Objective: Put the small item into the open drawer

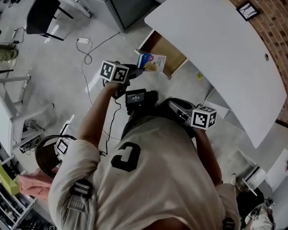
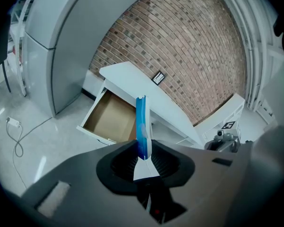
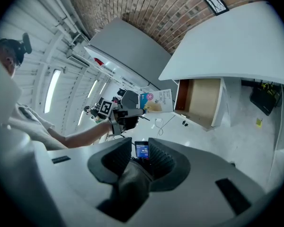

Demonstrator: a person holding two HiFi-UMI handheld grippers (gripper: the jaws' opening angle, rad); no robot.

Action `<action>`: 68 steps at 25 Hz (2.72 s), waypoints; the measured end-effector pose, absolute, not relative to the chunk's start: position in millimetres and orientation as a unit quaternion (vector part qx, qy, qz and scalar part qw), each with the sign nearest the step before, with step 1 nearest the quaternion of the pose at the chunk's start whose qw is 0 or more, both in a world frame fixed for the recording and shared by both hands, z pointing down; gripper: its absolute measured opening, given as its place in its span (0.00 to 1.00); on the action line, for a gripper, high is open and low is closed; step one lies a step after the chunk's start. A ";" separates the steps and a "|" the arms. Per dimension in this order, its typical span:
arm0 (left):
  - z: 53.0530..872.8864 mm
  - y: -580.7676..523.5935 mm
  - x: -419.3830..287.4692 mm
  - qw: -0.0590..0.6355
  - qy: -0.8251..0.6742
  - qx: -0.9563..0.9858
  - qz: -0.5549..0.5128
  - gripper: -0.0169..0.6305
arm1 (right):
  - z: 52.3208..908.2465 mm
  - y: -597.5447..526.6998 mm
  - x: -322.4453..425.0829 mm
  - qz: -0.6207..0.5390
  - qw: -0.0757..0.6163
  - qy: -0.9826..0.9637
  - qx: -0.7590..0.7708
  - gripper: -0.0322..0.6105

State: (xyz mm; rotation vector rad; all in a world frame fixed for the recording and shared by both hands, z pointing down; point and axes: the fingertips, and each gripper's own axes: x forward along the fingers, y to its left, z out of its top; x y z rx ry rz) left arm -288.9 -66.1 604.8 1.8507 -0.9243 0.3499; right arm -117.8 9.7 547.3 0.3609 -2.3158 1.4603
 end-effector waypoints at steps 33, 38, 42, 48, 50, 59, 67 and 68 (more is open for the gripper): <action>694.0 -123.1 -239.7 0.554 -0.341 0.708 0.275 0.15 | 580.0 10.1 -59.0 0.582 0.185 -0.779 0.143 0.20; 723.2 -134.6 -234.8 0.574 -0.303 0.706 0.283 0.15 | 579.5 15.0 -88.2 0.601 0.195 -0.758 0.164 0.20; 736.0 -144.0 -233.7 0.573 -0.284 0.710 0.296 0.15 | 577.3 20.5 -106.1 0.602 0.202 -0.753 0.174 0.20; 759.3 -165.9 -218.7 0.559 -0.262 0.718 0.323 0.15 | 586.4 21.5 -104.1 0.626 0.191 -0.728 0.204 0.20; 768.2 -171.6 -211.5 0.556 -0.255 0.718 0.332 0.15 | 589.4 22.1 -102.3 0.633 0.187 -0.721 0.211 0.20; 798.8 -188.0 -189.9 0.542 -0.241 0.721 0.357 0.15 | 597.8 22.9 -100.7 0.653 0.171 -0.701 0.231 0.20; 812.9 -193.9 -187.0 0.533 -0.240 0.721 0.372 0.16 | 607.2 27.7 -97.3 0.663 0.168 -0.691 0.234 0.20; 814.2 -194.0 -188.8 0.531 -0.244 0.719 0.376 0.16 | 607.4 28.3 -97.4 0.663 0.168 -0.691 0.233 0.20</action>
